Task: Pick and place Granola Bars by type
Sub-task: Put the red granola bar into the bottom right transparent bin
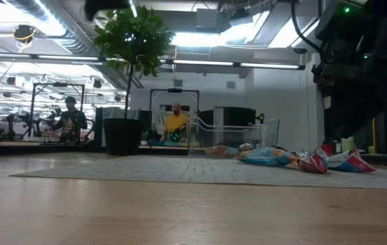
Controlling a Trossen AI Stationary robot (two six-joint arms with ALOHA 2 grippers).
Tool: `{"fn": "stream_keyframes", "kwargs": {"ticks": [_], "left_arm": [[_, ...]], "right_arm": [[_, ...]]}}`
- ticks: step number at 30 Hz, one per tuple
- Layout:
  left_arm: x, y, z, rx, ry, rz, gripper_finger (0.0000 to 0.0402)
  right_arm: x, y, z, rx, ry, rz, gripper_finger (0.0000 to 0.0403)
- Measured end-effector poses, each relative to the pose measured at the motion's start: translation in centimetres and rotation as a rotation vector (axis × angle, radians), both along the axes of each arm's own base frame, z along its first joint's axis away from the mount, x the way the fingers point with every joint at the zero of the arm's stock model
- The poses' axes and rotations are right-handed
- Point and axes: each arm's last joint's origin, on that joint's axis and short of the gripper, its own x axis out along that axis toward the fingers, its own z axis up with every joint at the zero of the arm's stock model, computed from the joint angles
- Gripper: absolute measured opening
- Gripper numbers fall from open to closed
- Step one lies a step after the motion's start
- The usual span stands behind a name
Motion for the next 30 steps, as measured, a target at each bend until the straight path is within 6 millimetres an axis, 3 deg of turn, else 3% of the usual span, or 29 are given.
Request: {"fn": "stream_keyframes", "kwargs": {"ticks": [5,9,19,23,30], "left_arm": [[-3.5,-0.4,-4.7,-0.054,-0.174,0.070,0.0102],[-5.1,-0.6,-8.2,-0.089,-0.313,0.079,0.0098],[-5.9,-0.6,-16.5,-0.174,-0.446,0.122,0.0086],[-5.9,-0.7,-17.8,-0.185,-0.323,0.127,0.0081],[-5.6,-0.9,-18.1,0.008,-0.199,0.063,0.0066]], "right_arm": [[0.0,0.0,0.0,0.001,0.000,0.000,0.0297],[0.0,0.0,0.0,0.002,0.000,-0.001,0.0297],[0.0,0.0,0.0,0.009,0.000,0.000,0.0297],[0.0,0.0,0.0,0.013,-0.001,-0.008,0.0297],[0.1,0.0,0.0,0.014,-0.008,-0.010,0.0297]]}}
